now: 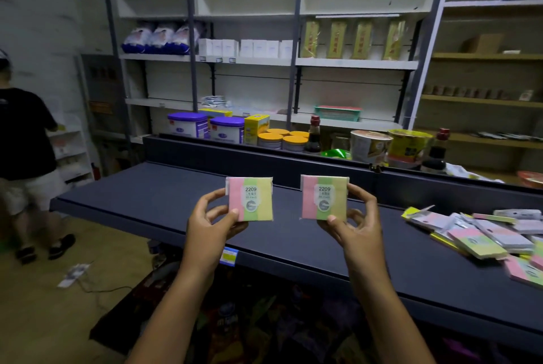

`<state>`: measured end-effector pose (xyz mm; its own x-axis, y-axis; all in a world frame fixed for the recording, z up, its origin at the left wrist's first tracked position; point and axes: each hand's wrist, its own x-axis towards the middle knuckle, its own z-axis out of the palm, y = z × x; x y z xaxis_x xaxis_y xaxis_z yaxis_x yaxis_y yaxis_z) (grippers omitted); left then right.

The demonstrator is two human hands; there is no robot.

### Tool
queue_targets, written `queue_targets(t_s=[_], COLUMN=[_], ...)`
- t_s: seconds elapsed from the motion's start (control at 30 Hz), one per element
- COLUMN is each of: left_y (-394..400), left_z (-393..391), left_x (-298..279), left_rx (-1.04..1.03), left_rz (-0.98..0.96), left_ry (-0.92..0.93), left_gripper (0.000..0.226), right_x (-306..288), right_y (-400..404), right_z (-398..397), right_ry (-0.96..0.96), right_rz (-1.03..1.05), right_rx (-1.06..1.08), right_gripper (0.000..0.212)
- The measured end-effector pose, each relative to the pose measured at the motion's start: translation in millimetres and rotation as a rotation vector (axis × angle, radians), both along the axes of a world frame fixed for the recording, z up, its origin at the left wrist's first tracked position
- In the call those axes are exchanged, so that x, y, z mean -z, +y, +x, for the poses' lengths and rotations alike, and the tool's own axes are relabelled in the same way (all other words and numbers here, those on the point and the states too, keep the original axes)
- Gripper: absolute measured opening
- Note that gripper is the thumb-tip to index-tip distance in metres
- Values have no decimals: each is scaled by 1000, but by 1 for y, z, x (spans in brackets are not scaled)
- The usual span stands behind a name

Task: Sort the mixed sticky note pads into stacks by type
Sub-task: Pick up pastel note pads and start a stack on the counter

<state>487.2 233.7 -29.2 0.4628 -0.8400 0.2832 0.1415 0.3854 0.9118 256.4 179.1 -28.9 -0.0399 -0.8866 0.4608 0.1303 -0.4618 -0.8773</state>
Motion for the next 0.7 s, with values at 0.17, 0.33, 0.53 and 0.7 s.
queue_targets(t_s=[0.17, 0.33, 0.53, 0.7], left_y=[-35, -79, -126, -161], left_z=[34, 57, 76, 98], left_x=[-3, -13, -15, -8], left_rx=[-37, -43, -20, 14], left_rz=[-13, -15, -21, 27], left_ry=[-29, -34, -77, -83], left_gripper=[32, 32, 33, 40], right_x=[2, -2, -7, -8], right_y=[-38, -83, -131, -154], right_z=[39, 62, 83, 105], right_ry=[-19, -45, -46, -30], right_rz=[-26, -12, -2, -1], right_rx=[-44, -70, -65, -38], right_gripper=[62, 62, 65, 69])
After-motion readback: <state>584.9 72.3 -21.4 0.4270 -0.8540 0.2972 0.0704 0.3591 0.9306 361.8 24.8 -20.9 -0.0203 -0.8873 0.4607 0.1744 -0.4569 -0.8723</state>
